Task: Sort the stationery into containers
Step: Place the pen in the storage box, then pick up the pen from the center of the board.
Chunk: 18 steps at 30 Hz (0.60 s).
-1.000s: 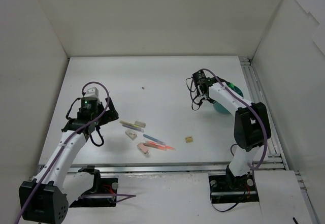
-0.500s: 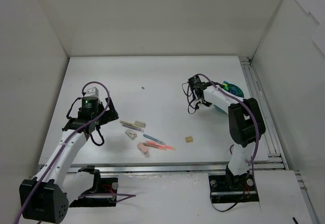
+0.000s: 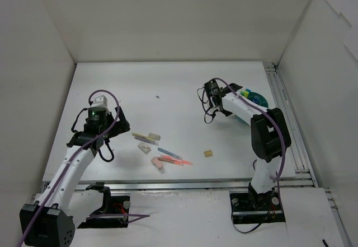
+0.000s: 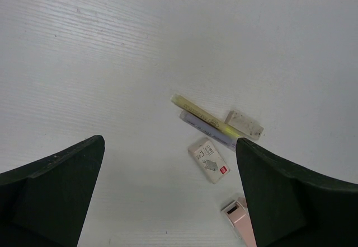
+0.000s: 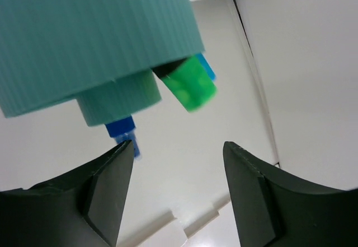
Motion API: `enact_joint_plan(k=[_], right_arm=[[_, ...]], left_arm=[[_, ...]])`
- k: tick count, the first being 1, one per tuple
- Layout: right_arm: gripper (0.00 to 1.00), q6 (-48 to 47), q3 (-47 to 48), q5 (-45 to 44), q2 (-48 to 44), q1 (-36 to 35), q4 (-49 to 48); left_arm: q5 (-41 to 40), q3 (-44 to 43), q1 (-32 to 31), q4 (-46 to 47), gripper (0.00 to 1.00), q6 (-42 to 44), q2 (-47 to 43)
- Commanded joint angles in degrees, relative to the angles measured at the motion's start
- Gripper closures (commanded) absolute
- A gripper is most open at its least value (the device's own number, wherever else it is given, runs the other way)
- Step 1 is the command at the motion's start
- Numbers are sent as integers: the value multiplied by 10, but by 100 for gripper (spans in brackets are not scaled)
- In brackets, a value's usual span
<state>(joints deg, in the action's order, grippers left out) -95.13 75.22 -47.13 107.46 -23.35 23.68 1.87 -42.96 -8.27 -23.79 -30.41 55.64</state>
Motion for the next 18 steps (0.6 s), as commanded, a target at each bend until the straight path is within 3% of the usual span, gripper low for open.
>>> enact_joint_plan(k=[1,4,6,7,10,13,14,18], right_arm=[[37,-2,54,-25,-60,-7,6],[33,40,95,-7,-77,-22,7],[17,97,133,42,-90,-41,7],[2,158,149,65,-93,-49,6],[2,274,211,166,-101,-63,6],[2,449,246,277,-111,-69,3],[2,540,248,307,-114,-70,1],[2,687,175,457,-139,-105,-29]], left_arm=[[9,-13,-3,23,0,7,-32],[17,-14,-3,23,1,7,-50],[21,-13,-3,24,1,4,-61],[25,-12,-3,24,0,3,-64],[31,-8,-3,23,1,-3,-72],[35,-6,-3,15,0,-17,-76],[37,-6,-3,10,1,-21,-76],[46,4,-3,0,0,-29,-86]])
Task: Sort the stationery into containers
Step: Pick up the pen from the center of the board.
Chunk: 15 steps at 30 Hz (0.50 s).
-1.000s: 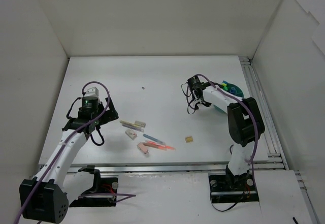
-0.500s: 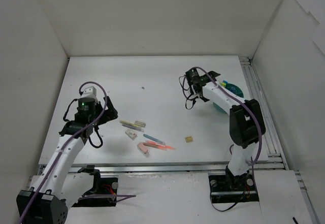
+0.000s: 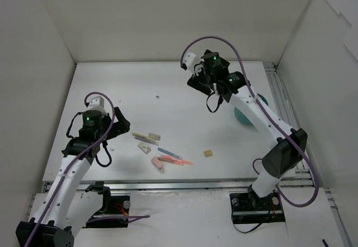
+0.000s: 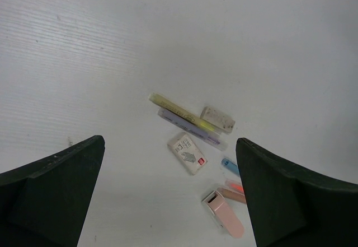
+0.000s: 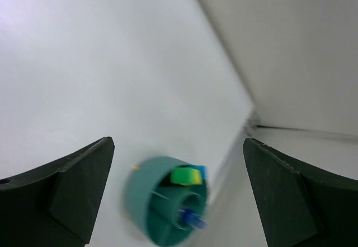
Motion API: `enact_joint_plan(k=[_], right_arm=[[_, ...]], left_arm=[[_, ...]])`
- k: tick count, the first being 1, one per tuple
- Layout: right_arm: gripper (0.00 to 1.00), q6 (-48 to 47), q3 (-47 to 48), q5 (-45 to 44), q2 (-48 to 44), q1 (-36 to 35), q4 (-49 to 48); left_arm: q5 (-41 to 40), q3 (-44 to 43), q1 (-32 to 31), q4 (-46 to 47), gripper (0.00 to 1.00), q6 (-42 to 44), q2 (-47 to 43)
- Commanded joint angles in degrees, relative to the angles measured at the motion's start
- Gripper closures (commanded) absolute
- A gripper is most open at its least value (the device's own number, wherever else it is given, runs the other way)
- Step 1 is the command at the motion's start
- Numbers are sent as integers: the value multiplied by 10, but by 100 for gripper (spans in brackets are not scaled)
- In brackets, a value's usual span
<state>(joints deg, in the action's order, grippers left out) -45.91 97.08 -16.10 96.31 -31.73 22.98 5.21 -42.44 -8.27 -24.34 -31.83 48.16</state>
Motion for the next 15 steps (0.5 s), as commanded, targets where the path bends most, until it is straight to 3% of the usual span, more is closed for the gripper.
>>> enact_joint_plan(k=[1,9,15], right_arm=[[2,212,-69,157,-33,-32,-37],[2,325,-238,143,-47,-163,-92],[2,413,-325,196,-36,-208,-227]], left_arm=[[14,1,-3,3,0,-16,-17],[22,29,-3,-3,1,-21,-40],[62,51,-3,25,1,-10,-41]])
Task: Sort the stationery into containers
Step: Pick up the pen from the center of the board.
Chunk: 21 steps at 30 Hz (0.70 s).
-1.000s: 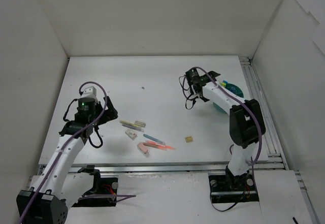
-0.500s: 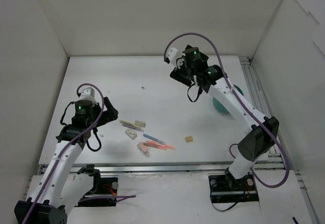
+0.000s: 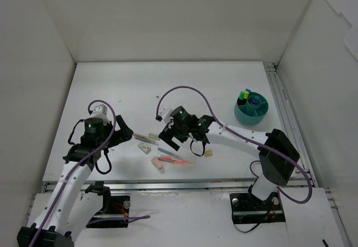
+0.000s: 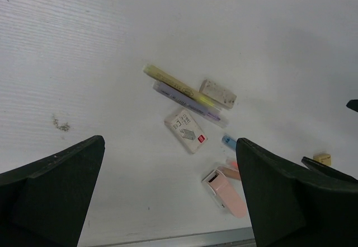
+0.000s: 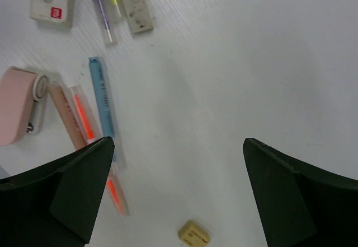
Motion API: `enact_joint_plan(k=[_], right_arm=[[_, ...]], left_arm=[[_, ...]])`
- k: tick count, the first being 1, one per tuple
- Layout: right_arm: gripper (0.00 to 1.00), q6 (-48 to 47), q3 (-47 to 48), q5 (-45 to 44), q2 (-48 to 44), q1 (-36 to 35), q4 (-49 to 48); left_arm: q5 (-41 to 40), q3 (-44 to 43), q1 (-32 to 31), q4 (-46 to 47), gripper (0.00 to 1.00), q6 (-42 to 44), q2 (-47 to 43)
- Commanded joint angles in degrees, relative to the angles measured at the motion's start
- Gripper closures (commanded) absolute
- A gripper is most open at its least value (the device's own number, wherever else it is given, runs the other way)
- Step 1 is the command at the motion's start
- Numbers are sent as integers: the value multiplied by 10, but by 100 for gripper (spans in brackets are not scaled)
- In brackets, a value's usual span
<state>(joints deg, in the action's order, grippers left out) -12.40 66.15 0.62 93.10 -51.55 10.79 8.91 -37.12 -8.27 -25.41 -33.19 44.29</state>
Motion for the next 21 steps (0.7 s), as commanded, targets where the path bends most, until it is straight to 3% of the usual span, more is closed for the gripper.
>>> enact_joint_plan(k=[1,21], right_arm=[[2,83,-20,39,1,-11,-141],[7,105,-56,-36,91,-56,-125]], left_arm=[[28,-1,-3,36,0,3,-3],[28,18,-18,44,0,4,-29]])
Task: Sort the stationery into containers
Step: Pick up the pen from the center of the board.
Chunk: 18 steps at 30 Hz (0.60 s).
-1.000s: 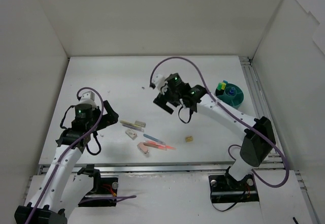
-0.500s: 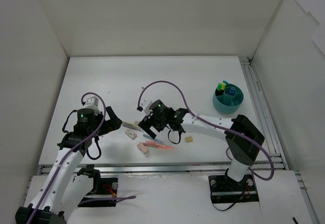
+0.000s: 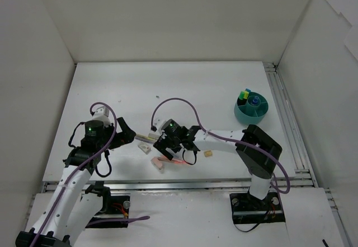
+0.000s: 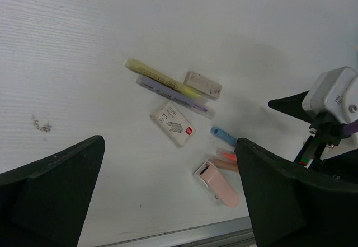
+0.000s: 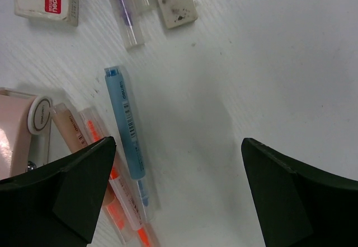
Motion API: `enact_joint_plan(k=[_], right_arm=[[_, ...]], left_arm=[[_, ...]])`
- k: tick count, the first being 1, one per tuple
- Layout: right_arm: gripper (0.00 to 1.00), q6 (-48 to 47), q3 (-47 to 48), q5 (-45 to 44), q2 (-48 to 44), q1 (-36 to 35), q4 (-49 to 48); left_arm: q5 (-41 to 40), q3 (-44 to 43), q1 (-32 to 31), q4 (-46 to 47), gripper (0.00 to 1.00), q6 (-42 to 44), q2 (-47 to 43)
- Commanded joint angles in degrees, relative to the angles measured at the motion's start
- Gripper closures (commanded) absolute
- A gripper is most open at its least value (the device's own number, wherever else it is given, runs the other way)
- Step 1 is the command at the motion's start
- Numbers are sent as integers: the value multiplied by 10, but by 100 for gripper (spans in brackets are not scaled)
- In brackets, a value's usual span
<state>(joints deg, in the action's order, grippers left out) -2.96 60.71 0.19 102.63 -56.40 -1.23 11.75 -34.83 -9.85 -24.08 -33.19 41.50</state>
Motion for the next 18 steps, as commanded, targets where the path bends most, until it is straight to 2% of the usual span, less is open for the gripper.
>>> enact_joint_plan(k=[1,4,7,8,10,11,15,16,18], right_arm=[[8,13,-3,-38,-1,-7,-2],[10,21,-5,-53,9,-7,9],[17,25,-8,-63,13,-7,9],[26,26,-9,-64,12,-7,26],[36,26,-16,-56,10,-8,29],[47,27,-20,-55,9,-7,30],[70,26,-24,-48,20,-7,30],[78,20,-23,-47,24,-6,31],[88,14,-14,-47,35,0,33]], left_arm=[[-1,-5,-3,31,0,5,1],[-3,-5,-3,31,0,5,3],[-5,-6,-3,31,0,5,4],[-5,-5,-3,31,1,6,4],[-5,-6,-3,31,1,7,6],[-6,-6,-3,31,0,8,6],[-11,-6,-3,32,0,8,6],[-11,-6,-3,32,1,8,6],[-11,-9,-3,32,0,10,9]])
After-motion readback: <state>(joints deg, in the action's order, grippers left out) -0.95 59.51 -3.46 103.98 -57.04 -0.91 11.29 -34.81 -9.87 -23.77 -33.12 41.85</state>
